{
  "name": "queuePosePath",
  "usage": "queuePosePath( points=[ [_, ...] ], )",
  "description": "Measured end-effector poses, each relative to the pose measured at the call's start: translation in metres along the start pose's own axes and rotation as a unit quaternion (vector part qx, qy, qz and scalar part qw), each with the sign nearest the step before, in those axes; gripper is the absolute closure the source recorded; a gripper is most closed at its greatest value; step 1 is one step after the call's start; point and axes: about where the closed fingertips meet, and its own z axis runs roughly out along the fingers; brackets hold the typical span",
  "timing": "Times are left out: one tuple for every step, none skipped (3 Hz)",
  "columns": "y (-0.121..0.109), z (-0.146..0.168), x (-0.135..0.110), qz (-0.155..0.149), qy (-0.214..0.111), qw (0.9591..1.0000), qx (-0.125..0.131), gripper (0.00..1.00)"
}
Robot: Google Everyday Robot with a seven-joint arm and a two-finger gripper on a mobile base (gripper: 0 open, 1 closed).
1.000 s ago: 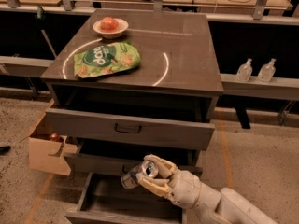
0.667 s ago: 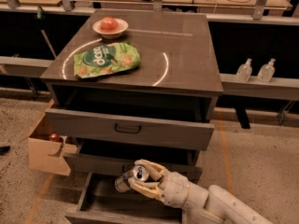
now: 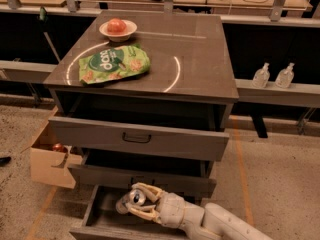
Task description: Place redbull can into bottom drawer
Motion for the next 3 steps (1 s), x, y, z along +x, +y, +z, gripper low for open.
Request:
queuePosePath(
  points=[
    [-0.002,0.005,0.035,-0.008,0.010,0.9998,-0.013,1.00],
    [-0.002,0.005,0.043,-0.008,0.015,0.9997,-0.015,1.00],
    [0.002,0.000,0.057,-0.007,0.031,0.9994,-0.012,1.00]
  ],
)
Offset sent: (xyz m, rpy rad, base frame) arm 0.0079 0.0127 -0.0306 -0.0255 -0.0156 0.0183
